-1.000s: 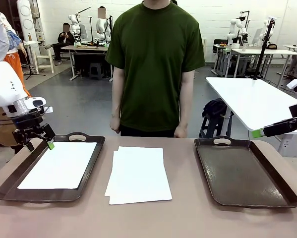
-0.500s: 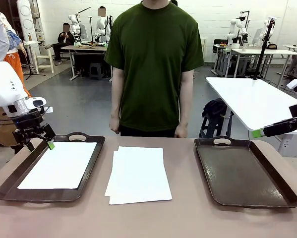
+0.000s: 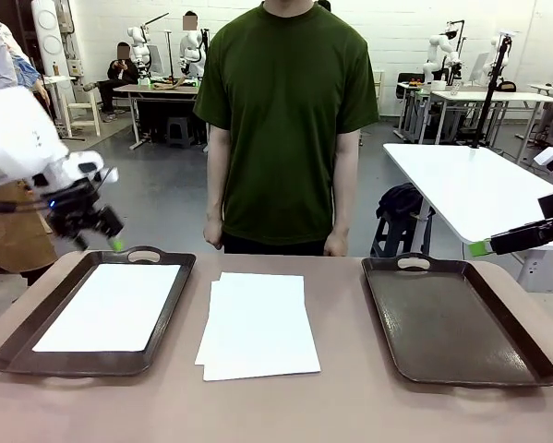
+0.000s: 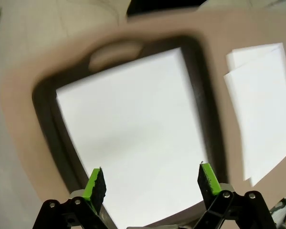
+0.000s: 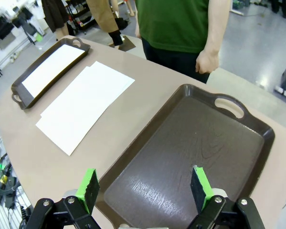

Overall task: Sort the A4 documents.
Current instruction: Receive the A4 Paper.

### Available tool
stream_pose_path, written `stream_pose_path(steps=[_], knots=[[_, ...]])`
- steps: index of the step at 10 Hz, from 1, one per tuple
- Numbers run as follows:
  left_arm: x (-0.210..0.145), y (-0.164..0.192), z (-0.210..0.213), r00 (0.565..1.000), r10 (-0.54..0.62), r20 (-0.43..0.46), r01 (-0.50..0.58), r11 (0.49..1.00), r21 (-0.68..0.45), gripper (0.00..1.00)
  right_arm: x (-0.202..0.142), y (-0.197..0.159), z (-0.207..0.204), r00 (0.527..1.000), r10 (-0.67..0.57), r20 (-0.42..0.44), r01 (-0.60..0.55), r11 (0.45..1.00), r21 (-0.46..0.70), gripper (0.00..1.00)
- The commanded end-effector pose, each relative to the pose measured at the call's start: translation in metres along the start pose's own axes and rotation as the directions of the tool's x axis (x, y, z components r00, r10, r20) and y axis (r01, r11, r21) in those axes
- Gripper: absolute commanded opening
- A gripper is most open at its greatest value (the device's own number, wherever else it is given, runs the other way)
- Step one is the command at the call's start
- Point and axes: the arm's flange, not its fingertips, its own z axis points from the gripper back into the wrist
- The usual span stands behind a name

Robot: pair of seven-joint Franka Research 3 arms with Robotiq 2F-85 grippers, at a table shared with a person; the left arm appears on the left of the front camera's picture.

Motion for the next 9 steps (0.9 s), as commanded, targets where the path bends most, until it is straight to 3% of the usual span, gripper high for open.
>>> stream_pose_path(steps=[1,4,6,7,9], knots=[[-0.013,-0.003,0.040,0.964,-0.181,0.195,0.204,0.974,-0.102,1.00,-0.001,-0.002,-0.003,1.000,0.002,0.009,-0.002,1.000,0.015,1.00],[-0.039,-0.003,0.043,0.926,-0.337,0.171,0.352,0.934,-0.066,1.00,-0.001,-0.002,-0.003,1.000,0.002,0.009,-0.002,1.000,0.015,1.00],[-0.057,-0.012,0.051,0.868,-0.461,0.185,0.488,0.859,-0.152,1.00,-0.001,-0.002,-0.003,1.000,0.002,0.009,-0.002,1.000,0.015,1.00],[-0.066,-0.017,0.070,0.821,-0.512,0.252,0.557,0.815,-0.159,1.00,-0.001,-0.002,-0.003,1.000,0.002,0.009,-0.002,1.000,0.015,1.00],[-0.086,-0.017,0.096,0.841,-0.422,0.339,0.486,0.864,-0.132,1.00,-0.001,-0.002,-0.003,1.000,0.002,0.009,-0.002,1.000,0.015,1.00]])
